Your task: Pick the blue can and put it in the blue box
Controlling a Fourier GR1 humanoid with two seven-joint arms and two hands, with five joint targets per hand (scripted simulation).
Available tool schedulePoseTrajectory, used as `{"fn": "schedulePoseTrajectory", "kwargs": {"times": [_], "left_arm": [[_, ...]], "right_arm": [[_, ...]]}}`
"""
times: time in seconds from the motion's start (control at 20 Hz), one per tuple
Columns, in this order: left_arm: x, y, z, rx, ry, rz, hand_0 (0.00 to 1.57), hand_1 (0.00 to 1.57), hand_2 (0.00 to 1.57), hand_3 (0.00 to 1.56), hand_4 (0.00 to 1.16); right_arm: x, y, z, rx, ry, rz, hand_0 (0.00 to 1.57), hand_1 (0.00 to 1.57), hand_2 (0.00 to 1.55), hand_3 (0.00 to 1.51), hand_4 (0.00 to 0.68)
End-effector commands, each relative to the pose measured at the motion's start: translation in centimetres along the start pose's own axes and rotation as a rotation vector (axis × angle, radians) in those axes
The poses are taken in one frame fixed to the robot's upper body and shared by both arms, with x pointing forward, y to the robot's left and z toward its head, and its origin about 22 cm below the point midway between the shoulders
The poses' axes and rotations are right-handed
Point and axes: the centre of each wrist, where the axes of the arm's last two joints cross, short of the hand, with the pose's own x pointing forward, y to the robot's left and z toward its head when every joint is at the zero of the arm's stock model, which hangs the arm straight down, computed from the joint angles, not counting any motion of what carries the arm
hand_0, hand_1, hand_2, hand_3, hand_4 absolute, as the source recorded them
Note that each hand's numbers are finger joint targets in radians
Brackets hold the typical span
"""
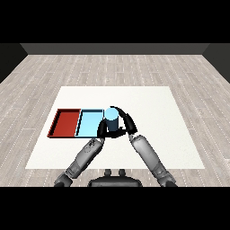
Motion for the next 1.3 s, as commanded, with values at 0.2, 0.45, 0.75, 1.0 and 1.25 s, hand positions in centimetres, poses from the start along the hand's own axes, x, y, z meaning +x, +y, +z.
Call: {"fn": "schedulePoseTrajectory", "kwargs": {"times": [0.2, 0.45, 0.75, 1.0, 1.25], "left_arm": [[-1.7, 0.5, 0.1, 0.032, -0.006, -0.032, 1.57, 1.57, 1.57, 1.49, 1.13], [-2.0, 5.5, -1.3, 0.085, 0.045, -0.111, 1.57, 1.57, 1.57, 1.48, 1.13], [-1.3, 9.9, -2.1, 0.153, 0.074, -0.223, 1.57, 1.57, 1.57, 1.48, 1.13], [0.0, 13.1, -4.1, 0.199, 0.185, -0.295, 1.57, 1.57, 1.57, 1.48, 1.13], [-1.8, 16.2, -4.6, 0.271, 0.356, -0.482, 1.57, 1.57, 1.57, 1.48, 1.06]], "right_arm": [[-0.6, -2.6, 1.2, -0.136, 0.009, -0.091, 0.00, 0.00, 0.00, 0.00, 0.000], [-0.7, -5.8, 1.1, -0.188, 0.003, -0.114, 0.00, 0.00, 0.00, 0.00, 0.000], [-2.8, -6.9, 3.1, -0.252, 0.019, -0.167, 0.00, 0.00, 0.00, 0.00, 0.000], [-3.6, -6.3, 4.2, -0.274, 0.037, -0.210, 0.00, 0.00, 0.00, 0.00, 0.000], [-4.4, -6.4, 3.5, -0.288, 0.060, -0.220, 0.00, 0.00, 0.00, 0.00, 0.000]]}}
